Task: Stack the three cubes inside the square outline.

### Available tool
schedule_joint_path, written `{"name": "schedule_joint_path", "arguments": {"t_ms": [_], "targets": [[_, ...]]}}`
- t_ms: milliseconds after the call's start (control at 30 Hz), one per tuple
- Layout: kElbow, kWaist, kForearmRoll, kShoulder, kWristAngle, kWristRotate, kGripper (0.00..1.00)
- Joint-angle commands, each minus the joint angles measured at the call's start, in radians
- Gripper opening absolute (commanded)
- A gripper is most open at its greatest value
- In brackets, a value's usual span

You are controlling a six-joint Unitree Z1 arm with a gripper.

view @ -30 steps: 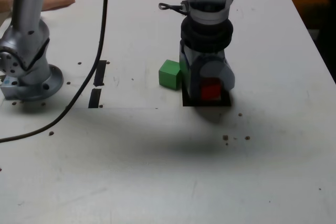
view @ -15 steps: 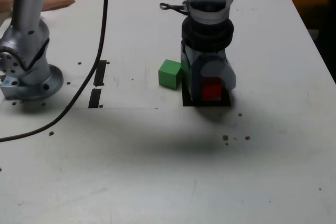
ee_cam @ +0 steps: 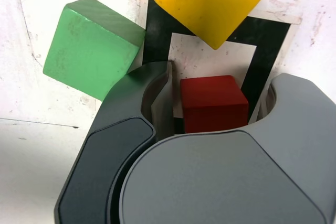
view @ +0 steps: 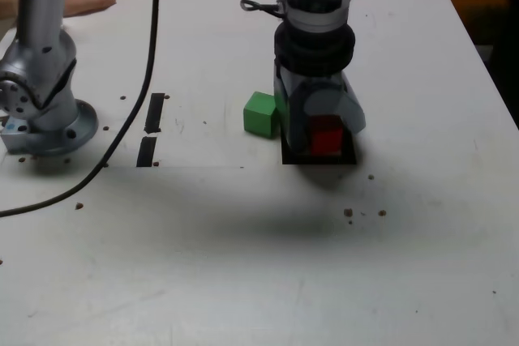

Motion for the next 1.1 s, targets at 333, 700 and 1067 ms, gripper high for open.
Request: {"name": "schedule_joint_path", "arguments": {"t_ms": [333,700,1067], "targets": [[0.006,0.002,0.069,-0.128,0.026,0.008,0.71],[0.007,0.02,0.111,-0.192,0.109,0.07,0.73],[0.016,0.076,0.12,-0.215,0.167,0.338,0.74]]}}
